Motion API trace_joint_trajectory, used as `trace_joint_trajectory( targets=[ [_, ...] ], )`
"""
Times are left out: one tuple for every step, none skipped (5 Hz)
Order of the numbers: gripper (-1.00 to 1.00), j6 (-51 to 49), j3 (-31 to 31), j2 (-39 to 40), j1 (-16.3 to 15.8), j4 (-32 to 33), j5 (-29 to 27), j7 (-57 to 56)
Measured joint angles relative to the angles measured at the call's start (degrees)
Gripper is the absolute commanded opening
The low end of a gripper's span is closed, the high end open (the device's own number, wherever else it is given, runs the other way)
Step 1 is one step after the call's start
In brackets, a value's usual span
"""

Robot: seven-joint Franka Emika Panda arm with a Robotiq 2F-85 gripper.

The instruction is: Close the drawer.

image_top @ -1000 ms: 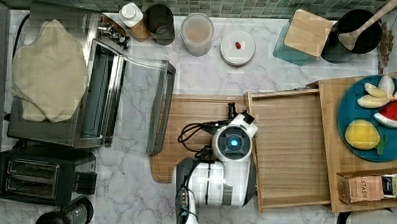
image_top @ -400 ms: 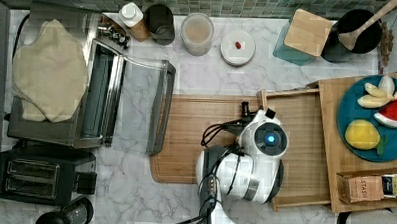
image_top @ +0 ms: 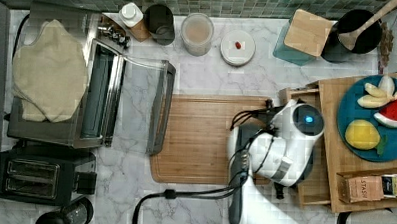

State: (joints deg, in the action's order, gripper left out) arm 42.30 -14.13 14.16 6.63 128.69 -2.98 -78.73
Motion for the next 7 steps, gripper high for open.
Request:
trace_joint_trajectory(
  targets=[
    [-1.00, -0.1, -3.5, 3.2, 2.2, -4.6, 0.0, -4.1],
    [-1.00, 2.1, -4.7, 4.1, 3.6, -5.8, -0.1, -5.3],
    [-1.00, 2.0, -4.8, 4.1, 3.5, -5.9, -0.1, -5.3],
    [-1.00, 2.0, -4.8, 4.1, 3.5, -5.9, -0.1, -5.3],
    [-1.00, 2.0, -4.8, 4.1, 3.5, -5.9, -0.1, -5.3],
    [-1.00, 2.0, -4.7, 4.1, 3.5, -5.9, -0.1, -5.3],
    [-1.00, 2.1, -4.8, 4.1, 3.5, -5.9, -0.1, -5.3]
  ],
)
